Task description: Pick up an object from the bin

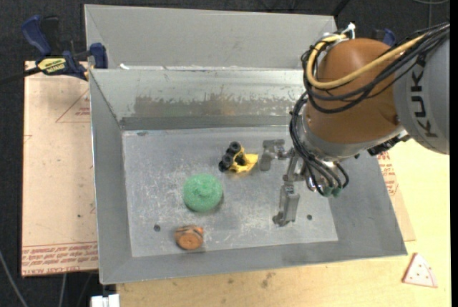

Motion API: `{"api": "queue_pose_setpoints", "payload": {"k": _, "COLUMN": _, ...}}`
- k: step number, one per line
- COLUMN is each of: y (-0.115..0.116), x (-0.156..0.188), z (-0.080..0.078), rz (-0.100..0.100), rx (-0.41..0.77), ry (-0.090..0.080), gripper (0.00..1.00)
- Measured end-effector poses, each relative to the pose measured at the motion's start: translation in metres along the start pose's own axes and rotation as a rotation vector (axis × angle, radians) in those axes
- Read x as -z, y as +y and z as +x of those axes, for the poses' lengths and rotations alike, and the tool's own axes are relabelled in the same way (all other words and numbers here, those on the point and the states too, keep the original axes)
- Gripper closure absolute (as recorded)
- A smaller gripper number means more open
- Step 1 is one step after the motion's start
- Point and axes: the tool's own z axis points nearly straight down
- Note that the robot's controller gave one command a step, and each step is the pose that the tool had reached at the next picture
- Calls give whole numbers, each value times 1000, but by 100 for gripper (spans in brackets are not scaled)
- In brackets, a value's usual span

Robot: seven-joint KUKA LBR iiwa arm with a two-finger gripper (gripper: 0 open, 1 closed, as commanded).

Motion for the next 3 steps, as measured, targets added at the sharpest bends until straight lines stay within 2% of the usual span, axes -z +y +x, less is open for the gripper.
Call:
{"api": "queue_pose_setpoints", "payload": {"k": 1, "y": 0, "x": 4, "z": -1, "rz": 0, "rx": -1, "ry": -8, "gripper": 0}}
{"api": "queue_pose_setpoints", "payload": {"k": 2, "y": 1, "x": 4, "z": -2, "rz": 0, "rx": -2, "ry": -9, "gripper": 0}}
{"api": "queue_pose_setpoints", "payload": {"k": 3, "y": 42, "x": -7, "z": -2, "rz": -2, "rx": -4, "ry": -3, "gripper": 0}}
